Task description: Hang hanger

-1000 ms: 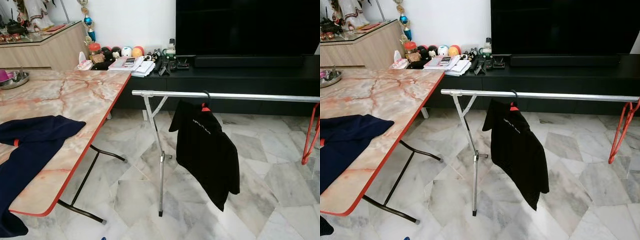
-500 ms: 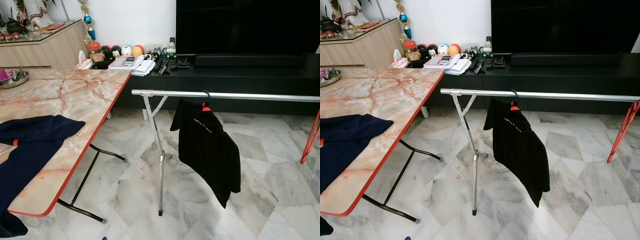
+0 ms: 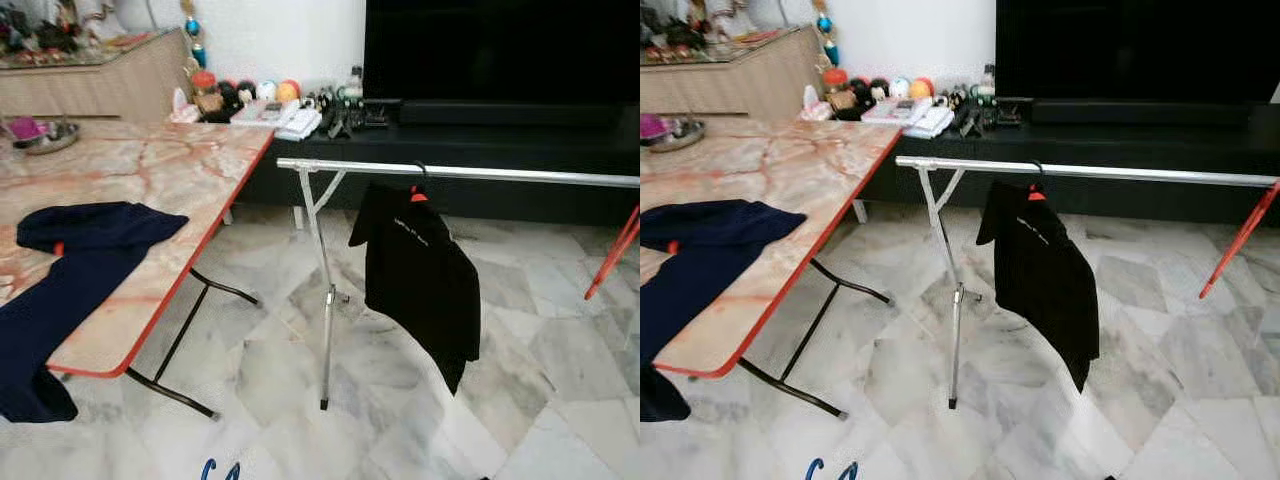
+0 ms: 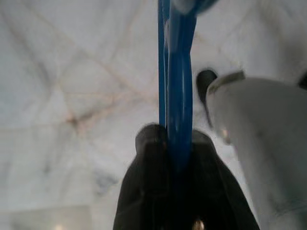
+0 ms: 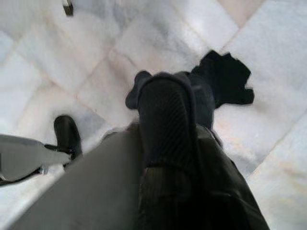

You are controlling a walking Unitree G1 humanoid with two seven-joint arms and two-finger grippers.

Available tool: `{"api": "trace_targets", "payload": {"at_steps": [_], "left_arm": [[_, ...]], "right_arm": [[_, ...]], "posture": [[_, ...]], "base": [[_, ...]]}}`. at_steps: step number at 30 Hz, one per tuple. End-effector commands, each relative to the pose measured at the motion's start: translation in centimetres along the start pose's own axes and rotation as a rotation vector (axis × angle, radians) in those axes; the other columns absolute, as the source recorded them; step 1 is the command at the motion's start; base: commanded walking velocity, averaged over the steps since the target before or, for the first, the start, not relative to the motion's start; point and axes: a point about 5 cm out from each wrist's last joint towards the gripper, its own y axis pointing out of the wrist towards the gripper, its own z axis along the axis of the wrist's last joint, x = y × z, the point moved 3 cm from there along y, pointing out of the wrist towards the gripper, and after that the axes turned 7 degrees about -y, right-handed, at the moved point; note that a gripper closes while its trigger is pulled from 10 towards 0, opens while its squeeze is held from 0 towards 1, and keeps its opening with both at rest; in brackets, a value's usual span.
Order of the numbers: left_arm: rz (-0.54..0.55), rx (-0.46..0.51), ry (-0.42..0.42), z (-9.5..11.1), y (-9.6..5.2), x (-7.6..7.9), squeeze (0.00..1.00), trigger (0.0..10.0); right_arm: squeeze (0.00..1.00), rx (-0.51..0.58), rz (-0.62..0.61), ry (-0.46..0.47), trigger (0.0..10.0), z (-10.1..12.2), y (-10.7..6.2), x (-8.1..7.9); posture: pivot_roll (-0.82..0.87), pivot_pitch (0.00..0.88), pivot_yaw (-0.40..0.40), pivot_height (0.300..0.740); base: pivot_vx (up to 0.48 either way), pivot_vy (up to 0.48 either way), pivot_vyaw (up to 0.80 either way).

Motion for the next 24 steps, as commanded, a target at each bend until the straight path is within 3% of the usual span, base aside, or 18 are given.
{"api": "trace_targets", "payload": {"at_steps": [1, 8, 13, 20, 24], "left_arm": [[-0.005, -0.044, -0.007, -1.55, -0.19, 0.2, 0.0, 10.0], [-0.007, -0.043, -0.01, -1.55, -0.18, 0.3, 0.0, 10.0], [-0.008, -0.044, -0.011, -1.61, -0.18, 0.37, 0.0, 10.0], [-0.006, -0.044, -0.013, -1.64, -0.19, 0.32, 0.0, 10.0], [-0.007, -0.045, -0.012, -1.62, -0.19, 0.31, 0.0, 10.0]], "right_arm": [[0.0, -0.005, -0.008, 0.009, 10.0, 0.01, 0.01, 0.23], [0.0, -0.013, -0.03, 0.031, 10.0, -0.17, -0.02, 0.44], [0.0, -0.009, -0.028, 0.032, 10.0, -0.14, -0.02, 0.48], [0.0, -0.007, -0.028, 0.039, 10.0, -0.1, -0.02, 0.46], [0.0, -0.008, -0.026, 0.048, 10.0, -0.12, -0.02, 0.4]], "posture": [[-0.02, 0.033, 0.065, 0.74], [-0.02, 0.033, 0.064, 0.74], [-0.02, 0.034, 0.061, 0.74], [-0.02, 0.035, 0.061, 0.74], [-0.02, 0.035, 0.061, 0.74]], "base": [[-0.307, 0.0, 0.0], [-0.311, 0.0, 0.0], [-0.31, 0.0, -0.72], [-0.311, 0.0, 0.0], [-0.311, 0.0, -0.77]]}}
